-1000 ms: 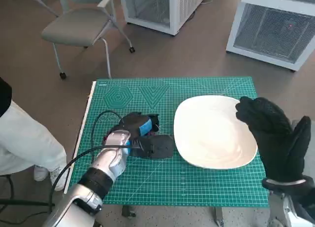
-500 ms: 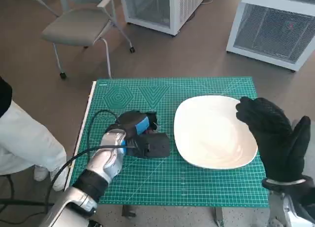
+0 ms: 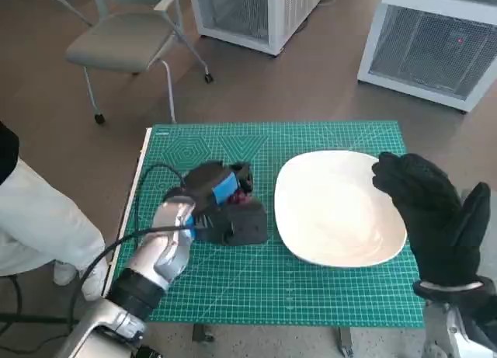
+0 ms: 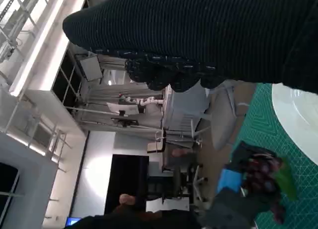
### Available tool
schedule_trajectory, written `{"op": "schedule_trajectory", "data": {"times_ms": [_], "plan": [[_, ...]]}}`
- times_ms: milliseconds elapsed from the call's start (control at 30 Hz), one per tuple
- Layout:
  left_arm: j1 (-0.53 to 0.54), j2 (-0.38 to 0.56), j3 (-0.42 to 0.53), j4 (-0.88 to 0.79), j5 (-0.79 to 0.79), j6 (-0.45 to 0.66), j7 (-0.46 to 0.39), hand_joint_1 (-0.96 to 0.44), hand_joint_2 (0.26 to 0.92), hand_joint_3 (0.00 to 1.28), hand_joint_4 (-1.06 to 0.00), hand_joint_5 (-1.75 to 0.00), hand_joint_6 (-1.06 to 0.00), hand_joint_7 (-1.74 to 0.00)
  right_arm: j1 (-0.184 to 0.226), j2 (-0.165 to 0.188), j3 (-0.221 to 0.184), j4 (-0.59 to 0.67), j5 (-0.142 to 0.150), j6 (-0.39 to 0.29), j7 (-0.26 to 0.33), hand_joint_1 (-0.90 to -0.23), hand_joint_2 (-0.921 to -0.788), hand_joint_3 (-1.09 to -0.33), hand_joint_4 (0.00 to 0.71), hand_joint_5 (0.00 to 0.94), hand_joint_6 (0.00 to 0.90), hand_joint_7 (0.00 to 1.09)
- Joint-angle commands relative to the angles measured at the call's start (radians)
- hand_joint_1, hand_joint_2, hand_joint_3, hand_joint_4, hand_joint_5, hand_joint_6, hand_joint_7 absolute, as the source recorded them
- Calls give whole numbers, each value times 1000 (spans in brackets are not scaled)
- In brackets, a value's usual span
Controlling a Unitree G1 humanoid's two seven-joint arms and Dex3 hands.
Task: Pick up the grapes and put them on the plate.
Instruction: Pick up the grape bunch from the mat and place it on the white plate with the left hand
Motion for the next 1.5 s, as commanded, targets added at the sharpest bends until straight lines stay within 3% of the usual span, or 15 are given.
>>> {"op": "schedule_trajectory", "data": {"times_ms": [33, 167, 333, 533, 867, 1300, 1433, 1500], "plan": [[-4, 26, 50, -195, 5, 43, -40, 3, 740, 454, -559, -1453, -655, -1099, 5, 3, 1, 16, 2, 4, 4, -359, -921, -613, 423, 799, 223, 982], [-5, 31, 87, -287, -10, 46, -49, 2, 865, 150, -680, -1293, -704, -993, 4, 3, 1, 17, 2, 2, 5, -358, -921, -613, 423, 799, 224, 982], [-4, 37, 126, -370, -29, 23, -52, 1, 906, 39, -727, -1243, -738, -930, 5, 4, 2, 18, 2, 0, 6, -357, -921, -614, 423, 799, 224, 982], [-12, 39, 144, -403, -35, -15, -42, 3, 907, 39, -678, -1345, -808, -796, 10, 5, 2, 14, -1, -3, 4, -356, -921, -614, 424, 799, 224, 982], [-24, 31, 142, -396, -25, -31, -45, 3, 915, 36, -659, -1369, -798, -805, 13, 4, 3, 10, -2, -7, 2, -356, -921, -614, 424, 798, 224, 981], [-105, -54, 115, -365, -46, -3, -99, 5, 915, 62, -619, -1421, -789, -800, 32, 5, -2, -10, -6, -11, -7, -355, -921, -615, 424, 799, 223, 981], [-131, -86, 98, -380, -41, -10, -103, 4, 916, 69, -634, -1331, -723, -959, 38, 6, -3, -18, -7, -11, -10, -355, -921, -615, 424, 799, 224, 981], [-146, -104, 89, -384, -38, -16, -99, 3, 913, 80, -639, -1342, -709, -958, 42, 6, -3, -21, -7, -11, -12, -355, -921, -615, 424, 799, 224, 980]]}}
